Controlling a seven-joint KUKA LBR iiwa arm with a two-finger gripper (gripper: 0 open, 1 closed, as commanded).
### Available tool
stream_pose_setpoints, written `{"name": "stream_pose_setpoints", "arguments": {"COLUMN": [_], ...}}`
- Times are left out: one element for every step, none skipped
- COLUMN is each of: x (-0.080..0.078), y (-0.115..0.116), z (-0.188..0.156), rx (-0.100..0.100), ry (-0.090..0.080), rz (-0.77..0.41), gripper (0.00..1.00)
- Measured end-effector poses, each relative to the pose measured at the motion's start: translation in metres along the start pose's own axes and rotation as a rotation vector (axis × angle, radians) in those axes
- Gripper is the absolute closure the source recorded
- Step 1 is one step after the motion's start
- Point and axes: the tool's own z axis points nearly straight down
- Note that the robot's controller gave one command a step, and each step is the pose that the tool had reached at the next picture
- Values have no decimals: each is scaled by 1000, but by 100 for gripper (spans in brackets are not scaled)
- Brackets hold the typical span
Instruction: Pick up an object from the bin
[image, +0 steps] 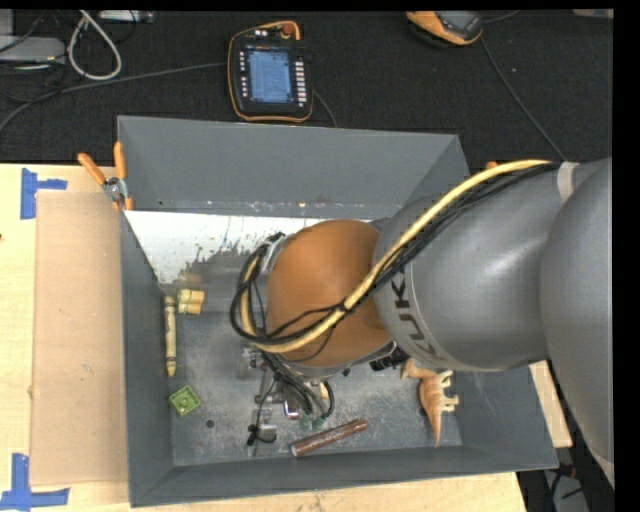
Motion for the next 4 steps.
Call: {"name": "stream_pose_setpoints", "arguments": {"x": [-2,-14,-9,-20], "y": [-1,-96,-74,-128], "z": [-4,97,46,75], "rx": [-2,-2,0,-1], "ry": [-8,-11,-12,-13], "rz": [6,-291,-861,-418], "gripper": [0,0,0,0]}}
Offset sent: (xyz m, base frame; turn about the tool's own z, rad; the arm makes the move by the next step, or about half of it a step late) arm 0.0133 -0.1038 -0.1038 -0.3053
